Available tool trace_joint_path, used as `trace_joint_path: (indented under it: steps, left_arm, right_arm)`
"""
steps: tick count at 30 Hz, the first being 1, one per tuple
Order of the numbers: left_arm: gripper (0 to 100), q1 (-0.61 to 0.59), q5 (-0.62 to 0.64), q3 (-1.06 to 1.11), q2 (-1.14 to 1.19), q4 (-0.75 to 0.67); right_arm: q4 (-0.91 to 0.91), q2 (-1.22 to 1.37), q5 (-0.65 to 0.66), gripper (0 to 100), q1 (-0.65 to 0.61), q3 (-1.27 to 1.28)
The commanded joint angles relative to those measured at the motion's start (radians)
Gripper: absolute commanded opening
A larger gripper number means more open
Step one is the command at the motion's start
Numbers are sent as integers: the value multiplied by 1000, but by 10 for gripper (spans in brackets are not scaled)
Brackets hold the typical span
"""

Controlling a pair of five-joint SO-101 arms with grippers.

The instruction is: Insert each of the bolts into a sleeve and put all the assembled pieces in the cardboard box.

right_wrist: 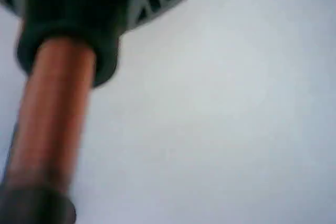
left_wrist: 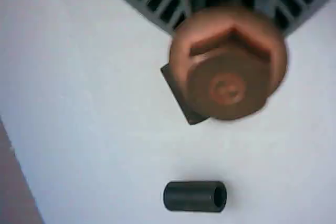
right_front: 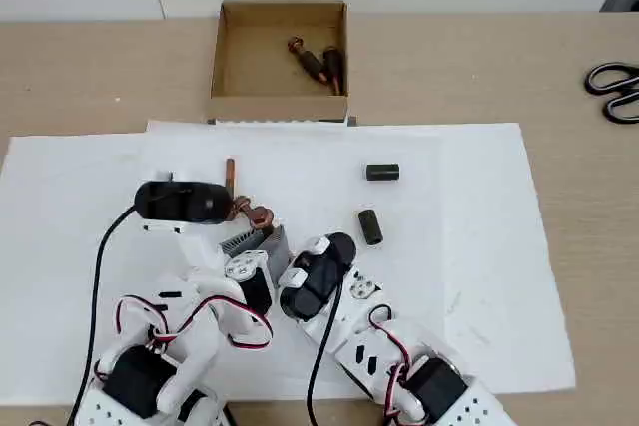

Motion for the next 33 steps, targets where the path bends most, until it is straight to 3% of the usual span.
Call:
trace_joint_path:
  steps: [1, 16, 22, 33]
  left_arm:
    - [6, 8, 5, -4, 3, -8]
    - [6, 28, -2, 64, 3, -20]
    - [6, 107, -66, 130, 3, -20]
    - [6, 104, -147, 209, 3, -26]
  right_arm:
    - [-21, -8, 11, 2, -7, -80]
    - [-24, -8, 11, 2, -4, -112]
    - [-28, -8, 12, 2, -4, -120]
    - [-27, -8, 48, 2, 25, -141]
